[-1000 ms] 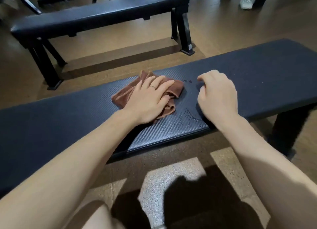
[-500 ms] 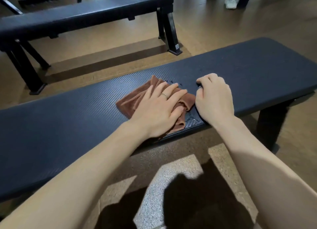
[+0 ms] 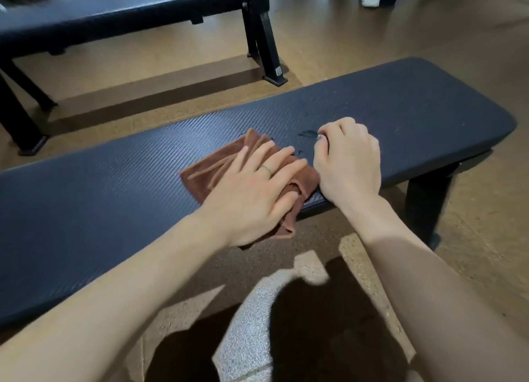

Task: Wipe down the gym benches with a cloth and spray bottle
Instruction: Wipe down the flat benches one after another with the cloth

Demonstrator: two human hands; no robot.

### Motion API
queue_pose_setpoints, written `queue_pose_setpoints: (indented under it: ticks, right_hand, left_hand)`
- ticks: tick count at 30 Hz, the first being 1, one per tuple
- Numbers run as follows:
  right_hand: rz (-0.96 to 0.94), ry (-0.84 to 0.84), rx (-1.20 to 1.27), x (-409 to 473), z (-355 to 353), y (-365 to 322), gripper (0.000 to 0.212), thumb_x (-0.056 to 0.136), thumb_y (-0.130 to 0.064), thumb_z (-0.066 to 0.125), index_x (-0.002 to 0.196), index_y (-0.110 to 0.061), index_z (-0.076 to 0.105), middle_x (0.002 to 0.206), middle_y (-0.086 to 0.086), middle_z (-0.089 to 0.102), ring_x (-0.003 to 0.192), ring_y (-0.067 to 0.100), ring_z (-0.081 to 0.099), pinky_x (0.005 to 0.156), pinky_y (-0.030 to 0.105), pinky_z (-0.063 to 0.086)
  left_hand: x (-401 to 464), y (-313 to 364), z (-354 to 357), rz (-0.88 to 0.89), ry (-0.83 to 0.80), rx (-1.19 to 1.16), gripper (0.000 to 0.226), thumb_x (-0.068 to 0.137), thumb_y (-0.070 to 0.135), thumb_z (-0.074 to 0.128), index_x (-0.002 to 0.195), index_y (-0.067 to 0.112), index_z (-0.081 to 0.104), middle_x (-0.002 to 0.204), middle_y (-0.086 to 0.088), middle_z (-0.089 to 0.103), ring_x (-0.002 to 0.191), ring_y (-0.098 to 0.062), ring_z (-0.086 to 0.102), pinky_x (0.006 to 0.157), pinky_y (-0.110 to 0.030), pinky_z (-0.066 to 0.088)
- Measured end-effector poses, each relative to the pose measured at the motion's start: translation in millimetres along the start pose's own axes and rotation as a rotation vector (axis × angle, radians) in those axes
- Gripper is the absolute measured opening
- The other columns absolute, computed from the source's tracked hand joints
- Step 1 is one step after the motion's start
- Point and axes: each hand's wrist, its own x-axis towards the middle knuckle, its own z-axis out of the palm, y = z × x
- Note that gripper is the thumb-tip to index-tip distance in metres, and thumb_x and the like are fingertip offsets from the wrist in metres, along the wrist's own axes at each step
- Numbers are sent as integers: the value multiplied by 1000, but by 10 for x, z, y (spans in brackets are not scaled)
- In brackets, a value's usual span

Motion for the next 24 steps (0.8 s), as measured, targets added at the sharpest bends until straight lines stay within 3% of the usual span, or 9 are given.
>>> queue_pose_setpoints:
  ticks: [5, 8, 11, 18, 24]
  right_hand:
    - [-77, -45, -34, 146, -70, 255, 37, 102, -35, 41, 120, -18, 68, 121, 5, 66, 114, 31, 57, 101, 46, 39]
    - [-91, -117, -109, 368, -123, 489, 47, 101, -45, 37, 134, -22, 61, 135, 4, 62, 132, 30, 50, 116, 53, 30]
    - [-98, -188, -129, 573, -116, 640, 50, 103, -45, 34, 144, -23, 53, 146, 4, 54, 140, 30, 42, 120, 57, 20]
    - [-27, -206, -119, 596, -25, 811, 55, 104, -38, 22, 149, -22, 49, 156, 6, 47, 144, 28, 40, 119, 54, 29]
    - [-40, -200, -133, 577, 1, 834, 51, 107, -36, 25, 149, -20, 48, 157, 5, 45, 145, 28, 38, 119, 54, 27]
  left_hand:
    - [-427, -61, 26, 93, -12, 44, 62, 108, 53, 21, 165, 32, 10, 174, 5, 2, 160, -22, -3, 128, -52, 9]
    - [-831, -172, 42, 162, -12, 120, 64, 107, 49, 31, 165, 26, 17, 173, -3, 10, 159, -30, 9, 126, -53, 15]
    - [-687, -142, 56, 128, -32, 122, 65, 106, 53, 30, 164, 27, 18, 172, -3, 16, 158, -31, 15, 124, -57, 22]
    - [628, 407, 18, 126, -9, 17, 66, 104, 59, 19, 163, 32, 20, 172, 2, 17, 160, -24, 6, 128, -52, 7]
    - [-237, 30, 57, 208, -26, 129, 66, 108, 52, 34, 165, 27, 13, 174, 0, 5, 160, -26, 3, 128, -53, 15]
